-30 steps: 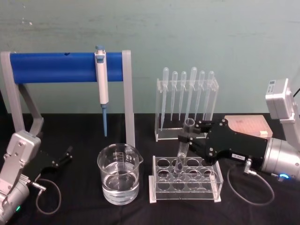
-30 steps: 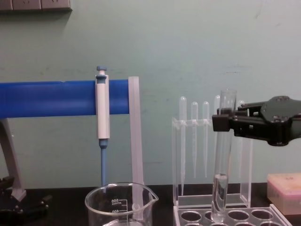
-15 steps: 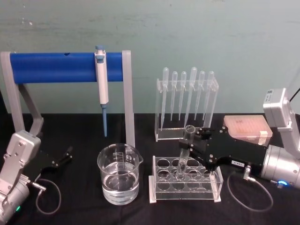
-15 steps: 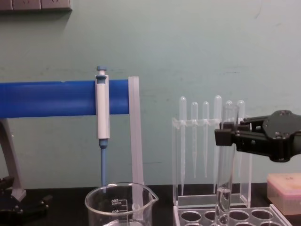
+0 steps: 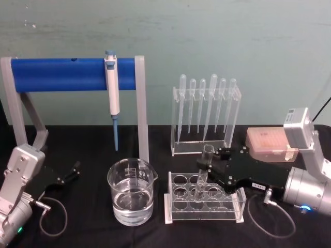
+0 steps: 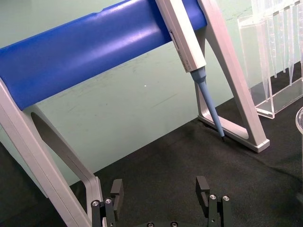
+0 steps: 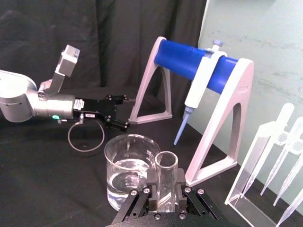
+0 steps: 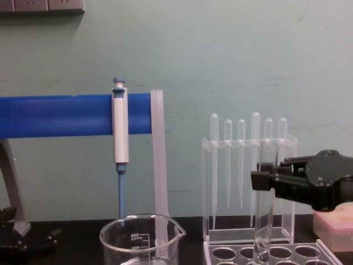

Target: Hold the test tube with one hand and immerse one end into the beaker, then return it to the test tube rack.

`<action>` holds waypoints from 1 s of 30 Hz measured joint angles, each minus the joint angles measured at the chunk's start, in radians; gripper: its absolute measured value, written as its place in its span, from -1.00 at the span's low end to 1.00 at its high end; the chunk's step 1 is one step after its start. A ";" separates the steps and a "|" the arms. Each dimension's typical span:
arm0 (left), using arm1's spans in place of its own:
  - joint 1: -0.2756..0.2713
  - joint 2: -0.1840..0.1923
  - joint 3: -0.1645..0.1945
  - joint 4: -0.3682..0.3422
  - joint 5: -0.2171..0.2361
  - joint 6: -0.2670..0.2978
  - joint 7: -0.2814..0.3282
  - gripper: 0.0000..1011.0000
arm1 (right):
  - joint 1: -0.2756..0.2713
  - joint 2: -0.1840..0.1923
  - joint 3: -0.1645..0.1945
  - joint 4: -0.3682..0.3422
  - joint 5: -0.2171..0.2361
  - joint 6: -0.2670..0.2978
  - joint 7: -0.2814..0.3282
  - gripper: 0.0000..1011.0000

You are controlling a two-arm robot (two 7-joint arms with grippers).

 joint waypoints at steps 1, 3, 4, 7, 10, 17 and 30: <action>0.000 0.000 0.000 0.000 0.000 0.000 0.000 0.98 | 0.000 -0.002 -0.001 0.003 -0.001 -0.001 0.000 -0.56; 0.000 0.000 0.000 0.000 0.000 0.000 0.000 0.98 | -0.001 -0.007 -0.002 0.012 -0.008 -0.003 0.000 -0.56; 0.000 0.000 0.000 0.000 0.000 0.000 0.000 0.98 | -0.002 -0.011 -0.002 0.018 -0.011 -0.007 0.000 -0.56; 0.000 0.000 0.000 0.000 0.000 0.000 0.000 0.98 | -0.003 -0.017 -0.003 0.027 -0.016 -0.011 0.000 -0.56; 0.000 0.000 0.000 0.000 0.000 0.000 0.000 0.98 | -0.003 -0.024 -0.006 0.038 -0.023 -0.015 0.003 -0.56; 0.000 0.000 0.000 0.000 0.000 0.000 0.000 0.98 | 0.002 -0.039 -0.011 0.064 -0.031 -0.020 0.013 -0.56; 0.000 0.000 0.000 0.000 0.000 0.000 0.000 0.98 | 0.007 -0.048 -0.014 0.084 -0.035 -0.023 0.020 -0.56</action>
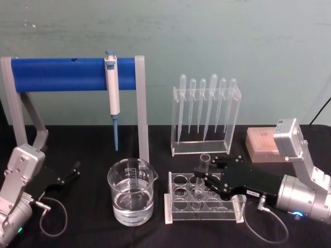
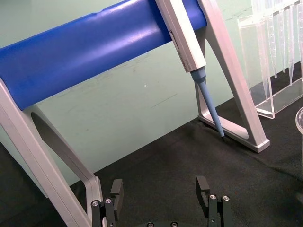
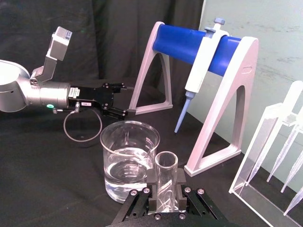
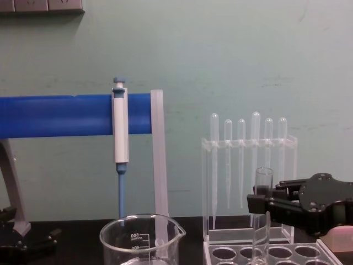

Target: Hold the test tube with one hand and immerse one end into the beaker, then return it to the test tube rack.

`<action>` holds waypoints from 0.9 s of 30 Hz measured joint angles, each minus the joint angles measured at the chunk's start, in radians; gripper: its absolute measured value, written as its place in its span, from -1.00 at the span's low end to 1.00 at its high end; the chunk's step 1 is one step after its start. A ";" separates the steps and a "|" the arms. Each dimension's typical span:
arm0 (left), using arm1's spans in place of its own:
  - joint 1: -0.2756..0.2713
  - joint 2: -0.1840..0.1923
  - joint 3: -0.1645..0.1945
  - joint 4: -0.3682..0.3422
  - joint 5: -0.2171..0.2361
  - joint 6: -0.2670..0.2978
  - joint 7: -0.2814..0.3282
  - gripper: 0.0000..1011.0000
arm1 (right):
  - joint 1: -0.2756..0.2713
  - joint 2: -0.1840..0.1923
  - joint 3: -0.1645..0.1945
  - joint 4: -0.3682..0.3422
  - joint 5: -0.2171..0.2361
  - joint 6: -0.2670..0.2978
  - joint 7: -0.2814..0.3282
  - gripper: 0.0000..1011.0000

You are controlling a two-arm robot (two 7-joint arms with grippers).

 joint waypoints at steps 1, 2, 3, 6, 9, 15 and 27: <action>0.000 0.000 0.000 0.000 0.000 0.000 0.000 0.98 | 0.000 0.000 0.000 0.000 0.000 0.000 0.000 -0.56; 0.000 0.000 0.000 0.000 0.000 0.000 0.000 0.98 | 0.000 0.000 0.000 -0.001 0.000 0.000 0.000 -0.56; 0.000 0.000 0.000 0.000 0.000 0.000 0.000 0.98 | 0.000 0.000 0.000 -0.001 0.000 0.000 0.000 -0.56; 0.000 0.000 0.000 0.000 0.000 0.000 0.000 0.98 | 0.000 0.001 0.000 -0.001 0.000 0.000 0.000 -0.56; 0.000 0.000 0.000 0.000 0.000 0.000 0.000 0.98 | 0.000 0.001 0.001 -0.002 0.000 0.000 0.000 -0.56; 0.000 0.000 0.000 0.000 0.000 0.000 0.000 0.98 | 0.000 0.001 0.001 -0.003 0.001 0.000 0.000 -0.27; 0.000 0.000 0.000 0.000 0.000 0.000 0.000 0.98 | 0.000 0.002 0.001 -0.004 0.001 0.001 0.000 0.52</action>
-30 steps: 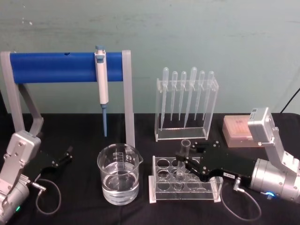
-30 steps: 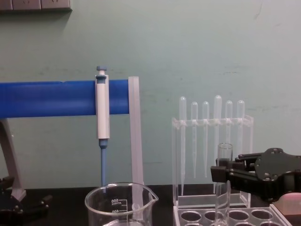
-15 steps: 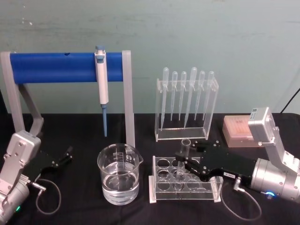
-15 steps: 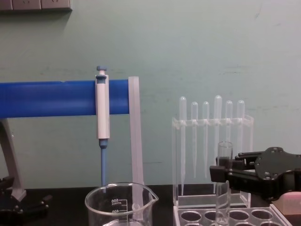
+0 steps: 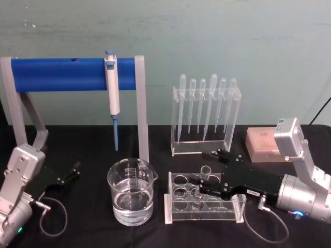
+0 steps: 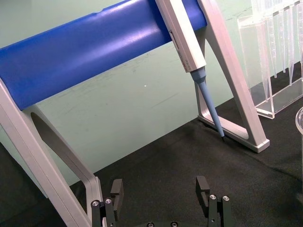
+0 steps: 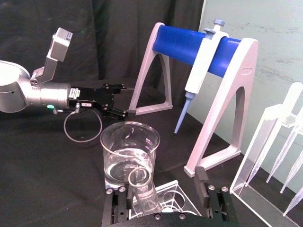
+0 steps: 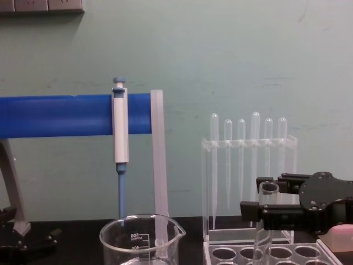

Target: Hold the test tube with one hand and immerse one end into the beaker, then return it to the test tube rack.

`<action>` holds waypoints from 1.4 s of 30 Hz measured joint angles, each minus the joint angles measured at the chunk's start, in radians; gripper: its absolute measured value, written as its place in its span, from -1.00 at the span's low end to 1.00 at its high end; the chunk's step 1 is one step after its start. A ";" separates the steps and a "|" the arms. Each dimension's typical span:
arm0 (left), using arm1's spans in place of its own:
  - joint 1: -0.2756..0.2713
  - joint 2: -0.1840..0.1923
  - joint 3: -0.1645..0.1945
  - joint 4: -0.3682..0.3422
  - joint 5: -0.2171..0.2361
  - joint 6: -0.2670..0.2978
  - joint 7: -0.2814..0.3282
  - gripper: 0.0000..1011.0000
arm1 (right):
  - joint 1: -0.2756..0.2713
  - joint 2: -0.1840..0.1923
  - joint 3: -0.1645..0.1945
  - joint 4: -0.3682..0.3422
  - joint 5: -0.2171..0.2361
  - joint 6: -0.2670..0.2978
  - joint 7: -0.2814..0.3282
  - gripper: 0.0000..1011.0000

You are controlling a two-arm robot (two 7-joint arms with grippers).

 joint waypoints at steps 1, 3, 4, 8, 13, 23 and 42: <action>0.000 0.000 0.000 0.000 0.000 0.000 0.000 0.98 | 0.000 0.000 0.000 0.000 0.000 0.000 0.000 0.55; 0.000 0.000 0.000 0.000 0.000 0.000 0.000 0.98 | 0.000 0.000 0.000 0.000 0.000 0.000 0.000 0.66; 0.000 0.000 0.000 0.000 0.000 0.000 0.000 0.98 | 0.000 0.000 0.000 0.000 0.000 0.000 0.000 0.73; 0.000 0.000 0.000 0.000 0.000 0.000 0.000 0.98 | 0.000 0.000 0.000 0.000 0.000 0.000 0.000 0.92; 0.000 0.000 0.000 0.000 0.000 0.000 0.000 0.98 | -0.003 0.002 0.001 -0.024 -0.006 -0.012 0.000 0.98; 0.000 0.000 0.000 0.000 0.000 0.000 0.000 0.98 | -0.027 0.007 0.037 -0.098 -0.002 -0.065 -0.011 0.98; 0.000 0.000 0.000 0.000 0.000 0.000 0.000 0.98 | -0.234 -0.094 0.247 -0.181 -0.119 0.007 -0.521 0.98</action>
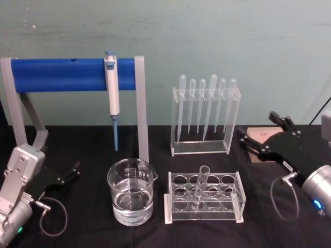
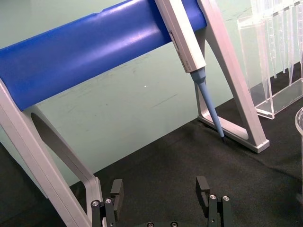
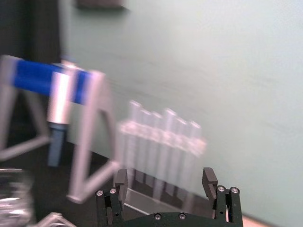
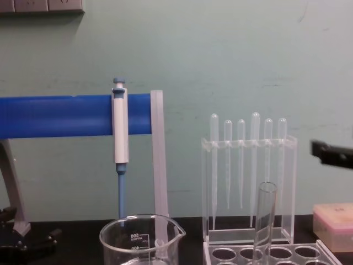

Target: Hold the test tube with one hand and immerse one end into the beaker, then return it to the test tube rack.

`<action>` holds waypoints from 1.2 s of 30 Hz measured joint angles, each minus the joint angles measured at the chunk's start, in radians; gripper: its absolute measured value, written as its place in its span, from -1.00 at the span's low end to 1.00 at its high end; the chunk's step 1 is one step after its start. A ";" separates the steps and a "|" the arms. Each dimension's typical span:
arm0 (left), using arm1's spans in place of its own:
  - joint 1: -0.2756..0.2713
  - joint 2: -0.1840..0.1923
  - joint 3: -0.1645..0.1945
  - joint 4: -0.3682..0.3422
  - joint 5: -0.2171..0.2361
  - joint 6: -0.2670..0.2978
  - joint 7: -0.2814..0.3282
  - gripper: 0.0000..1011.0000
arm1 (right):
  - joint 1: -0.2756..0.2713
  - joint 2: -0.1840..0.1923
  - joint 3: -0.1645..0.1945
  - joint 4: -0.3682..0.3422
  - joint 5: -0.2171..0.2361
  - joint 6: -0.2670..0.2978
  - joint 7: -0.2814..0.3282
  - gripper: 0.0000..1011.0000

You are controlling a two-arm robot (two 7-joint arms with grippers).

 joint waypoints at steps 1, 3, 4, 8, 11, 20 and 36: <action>0.000 0.000 0.000 0.000 0.000 0.000 0.000 0.98 | -0.006 -0.011 0.006 0.004 -0.007 0.013 -0.025 0.98; 0.000 0.000 0.000 0.000 0.000 0.000 0.000 0.98 | -0.017 -0.042 0.017 0.018 -0.026 0.046 -0.092 0.98; 0.000 0.000 0.000 0.000 0.000 0.000 0.000 0.98 | -0.019 -0.053 0.020 0.024 -0.032 0.055 -0.110 0.98; 0.000 0.000 0.000 0.000 0.000 0.000 0.000 0.98 | -0.022 -0.099 0.027 0.061 -0.060 0.082 -0.176 0.98; 0.000 0.000 0.000 0.000 0.000 0.000 0.000 0.98 | -0.017 -0.132 0.028 0.100 -0.077 0.094 -0.205 0.98; 0.000 0.000 0.000 0.000 0.000 0.000 0.000 0.98 | -0.005 -0.166 0.032 0.146 -0.098 0.097 -0.202 0.98; 0.000 0.000 0.000 0.000 0.000 0.000 0.000 0.98 | -0.003 -0.169 0.032 0.153 -0.100 0.085 -0.177 0.98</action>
